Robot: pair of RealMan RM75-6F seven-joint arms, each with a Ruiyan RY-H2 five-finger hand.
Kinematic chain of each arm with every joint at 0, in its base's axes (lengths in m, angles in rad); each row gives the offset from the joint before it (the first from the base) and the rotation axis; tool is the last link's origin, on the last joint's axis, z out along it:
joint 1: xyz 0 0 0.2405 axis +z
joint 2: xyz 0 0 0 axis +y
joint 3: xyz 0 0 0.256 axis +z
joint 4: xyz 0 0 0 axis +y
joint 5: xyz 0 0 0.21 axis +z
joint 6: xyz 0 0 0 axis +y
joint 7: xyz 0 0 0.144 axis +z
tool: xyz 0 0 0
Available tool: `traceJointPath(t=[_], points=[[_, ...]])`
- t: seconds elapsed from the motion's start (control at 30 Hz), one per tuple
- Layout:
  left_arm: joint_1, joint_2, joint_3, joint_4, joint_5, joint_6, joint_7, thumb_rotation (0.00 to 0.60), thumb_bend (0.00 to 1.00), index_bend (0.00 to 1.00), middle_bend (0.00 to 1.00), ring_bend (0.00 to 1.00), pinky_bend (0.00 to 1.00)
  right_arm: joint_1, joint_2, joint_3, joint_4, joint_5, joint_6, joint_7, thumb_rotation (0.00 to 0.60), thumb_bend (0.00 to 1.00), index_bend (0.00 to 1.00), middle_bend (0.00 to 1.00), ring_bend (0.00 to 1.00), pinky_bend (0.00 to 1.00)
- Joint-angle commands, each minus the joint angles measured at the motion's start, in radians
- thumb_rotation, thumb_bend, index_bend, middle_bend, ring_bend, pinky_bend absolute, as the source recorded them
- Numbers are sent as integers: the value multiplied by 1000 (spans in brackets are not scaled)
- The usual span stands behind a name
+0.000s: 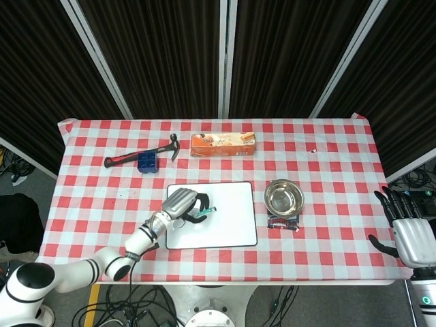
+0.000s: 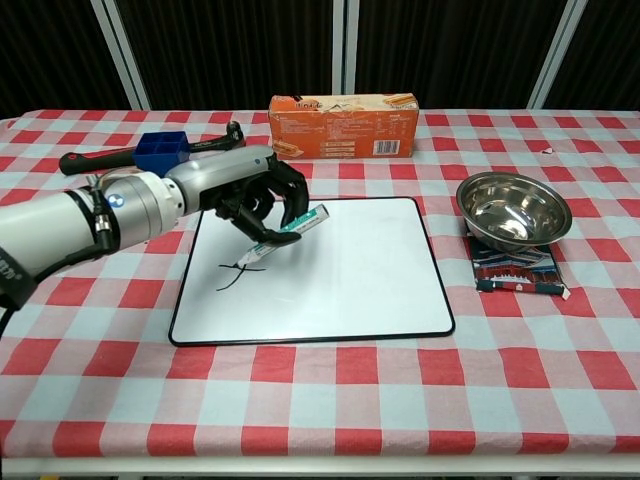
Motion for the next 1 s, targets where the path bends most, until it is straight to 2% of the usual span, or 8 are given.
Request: traceJointPath(t=[0.03, 0.27, 0.8, 0.9, 1.0], points=[[-19, -34, -13, 48, -9, -20, -10, 600, 371, 576, 598, 749, 928, 0, 1, 0, -1, 2, -1, -2, 600, 122, 0, 0, 0, 0], [-21, -57, -12, 97, -11, -30, -34, 600, 371, 576, 598, 747, 928, -3, 2, -1, -4, 5, 1, -4, 600, 123, 0, 0, 0, 0], [-33, -128, -11, 87, -6, -45, -58, 600, 370, 575, 598, 747, 928, -4, 9, 1, -9, 6, 2, -7, 600, 122, 0, 0, 0, 0], [-47, -131, -25, 70, 5, -35, -58, 600, 371, 572, 596, 742, 928, -10, 14, 1, -10, 5, 13, -5, 600, 122, 0, 0, 0, 0], [-59, -96, -54, 33, 17, -3, -51, 600, 370, 570, 595, 740, 928, -15, 18, 1, -11, 3, 23, -2, 600, 122, 0, 0, 0, 0]])
